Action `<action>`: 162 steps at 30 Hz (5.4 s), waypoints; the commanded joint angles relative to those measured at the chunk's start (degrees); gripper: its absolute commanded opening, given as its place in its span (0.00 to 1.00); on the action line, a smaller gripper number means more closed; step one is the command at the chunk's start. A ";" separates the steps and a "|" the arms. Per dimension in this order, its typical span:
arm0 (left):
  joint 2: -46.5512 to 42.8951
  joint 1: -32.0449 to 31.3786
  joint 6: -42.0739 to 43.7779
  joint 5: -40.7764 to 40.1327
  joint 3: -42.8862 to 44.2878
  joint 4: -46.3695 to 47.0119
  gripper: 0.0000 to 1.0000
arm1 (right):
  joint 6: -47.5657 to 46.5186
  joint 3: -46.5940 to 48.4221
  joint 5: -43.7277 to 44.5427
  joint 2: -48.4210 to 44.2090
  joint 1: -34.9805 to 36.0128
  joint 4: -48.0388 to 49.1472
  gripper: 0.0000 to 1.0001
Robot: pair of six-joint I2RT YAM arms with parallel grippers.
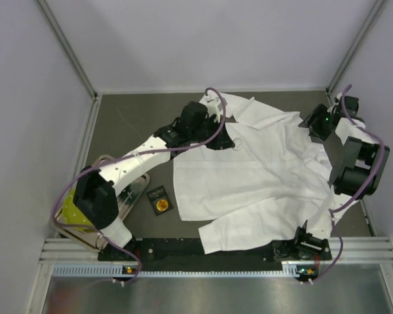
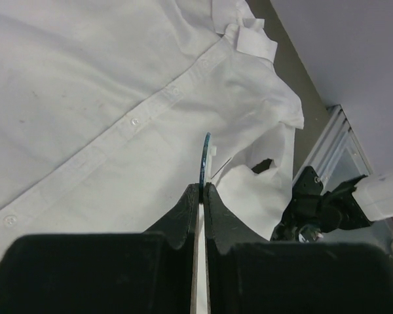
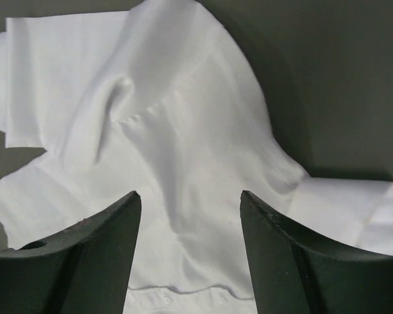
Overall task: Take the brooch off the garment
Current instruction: Remove the brooch from the clothes, then adjust the clothes at the center of the board, then close the brooch.
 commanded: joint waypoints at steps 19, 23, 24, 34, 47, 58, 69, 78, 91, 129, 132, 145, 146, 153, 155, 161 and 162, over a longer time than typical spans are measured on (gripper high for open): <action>-6.38 0.21 -17.39 14.60 -16.73 25.77 0.00 | -5.28 6.62 25.72 2.25 -0.69 -9.99 0.62; -7.35 0.12 -17.21 13.90 -19.28 27.09 0.00 | -5.10 2.77 25.81 -8.03 3.43 -10.96 0.63; -7.35 0.21 -17.30 13.98 -19.46 27.44 0.00 | -4.67 1.54 23.28 -10.92 4.75 -11.05 0.63; -8.84 0.91 -19.67 11.09 -24.02 35.87 0.00 | -2.99 -20.85 -18.21 -36.51 19.52 -4.47 0.71; -11.04 4.69 -35.15 13.81 -36.07 64.09 0.00 | 22.53 -43.02 -42.92 -58.94 21.18 31.22 0.71; -12.62 4.51 -34.35 19.17 -33.00 66.55 0.00 | 29.35 -42.16 -35.19 -54.55 30.34 46.25 0.58; -10.60 4.16 -40.68 23.04 -33.17 74.46 0.00 | 32.60 -41.63 -34.31 -52.18 32.53 53.19 0.49; -12.00 3.72 -36.12 21.98 -32.21 68.41 0.00 | 35.06 -41.45 -33.17 -50.77 34.38 57.24 0.40; -15.34 3.02 -29.70 18.13 -30.62 57.34 0.00 | 30.94 -40.93 -32.20 -53.83 35.00 50.40 0.52; -21.23 2.93 -20.29 10.21 -28.96 42.82 0.00 | 28.12 -44.00 -16.29 -52.09 42.38 52.76 0.31; -21.50 2.93 -19.94 9.86 -28.96 42.38 0.00 | 28.29 -44.18 -15.86 -52.00 42.38 52.58 0.31; -21.94 2.23 -17.47 8.27 -27.55 39.22 0.00 | 28.12 -43.56 -14.98 -50.42 44.05 52.67 0.31; -21.94 2.14 -17.30 8.19 -27.46 39.04 0.00 | 28.12 -43.48 -15.06 -50.33 44.14 52.59 0.31; -22.46 1.96 -16.60 8.01 -27.46 38.25 0.00 | 27.94 -43.91 -13.66 -50.94 44.22 52.32 0.26; -22.46 1.79 -16.51 8.10 -27.46 38.34 0.00 | 28.12 -44.18 -13.13 -50.94 44.23 52.15 0.25; -22.90 1.53 -15.54 8.10 -27.46 37.90 0.00 | 29.87 -44.97 -11.73 -50.50 44.31 52.76 0.19; -22.99 1.44 -15.02 7.92 -27.46 37.64 0.00 | 30.05 -45.06 -11.29 -50.50 44.31 52.50 0.19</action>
